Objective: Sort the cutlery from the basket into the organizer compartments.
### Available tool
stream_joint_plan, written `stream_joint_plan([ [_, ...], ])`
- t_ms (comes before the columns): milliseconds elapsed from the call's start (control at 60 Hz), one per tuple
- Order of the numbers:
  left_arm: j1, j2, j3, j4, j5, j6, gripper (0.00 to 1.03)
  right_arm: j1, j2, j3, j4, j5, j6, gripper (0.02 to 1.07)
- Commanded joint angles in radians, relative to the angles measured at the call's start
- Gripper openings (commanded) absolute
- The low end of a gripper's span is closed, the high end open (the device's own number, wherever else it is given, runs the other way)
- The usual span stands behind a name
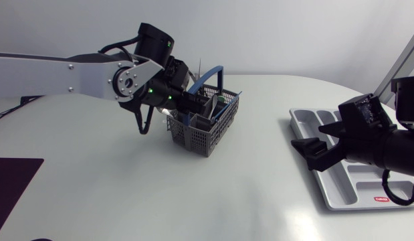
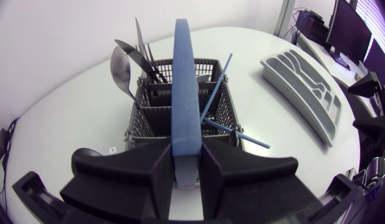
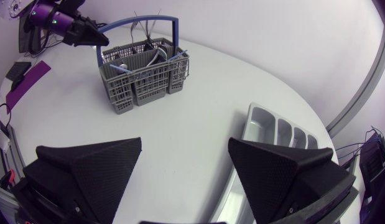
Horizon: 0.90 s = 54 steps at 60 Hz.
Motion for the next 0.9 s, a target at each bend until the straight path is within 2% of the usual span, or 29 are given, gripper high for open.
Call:
stream_joint_plan([
  [0,-0.006,-0.096,-0.069,-0.045,0.022,0.023,0.04,0.008,-0.009,0.030,-0.016,-0.002,-0.011,1.02],
  [133,0.006,-0.216,-0.155,-0.082,0.051,0.045,0.04,0.017,-0.010,0.031,-0.016,-0.002,-0.009,1.02],
  [250,0.022,-0.368,-0.269,-0.156,0.103,0.062,0.04,0.031,-0.010,0.033,-0.016,0.001,-0.003,1.02],
  [400,0.020,-0.495,-0.392,-0.163,0.103,0.088,0.04,0.065,-0.007,0.027,-0.005,0.007,0.003,1.02],
  [450,0.029,-0.515,-0.399,-0.176,0.103,0.099,0.21,0.079,-0.001,0.027,0.006,0.016,0.008,1.02],
  [500,0.034,-0.529,-0.399,-0.188,0.103,0.106,0.27,0.096,0.013,0.034,0.009,0.022,0.015,1.02],
  [583,0.029,-0.573,-0.413,-0.203,0.103,0.128,0.53,0.120,0.053,0.053,0.020,0.034,0.022,1.02],
  [600,0.028,-0.583,-0.416,-0.203,0.103,0.129,0.56,0.120,0.063,0.057,0.021,0.034,0.025,1.02],
  [750,0.018,-0.704,-0.435,-0.237,0.100,0.149,0.59,0.128,0.194,0.111,0.043,0.033,0.043,1.02],
  [883,0.041,-0.770,-0.471,-0.300,0.102,0.209,0.60,0.128,0.329,0.160,0.081,-0.002,0.061,0.96],
])
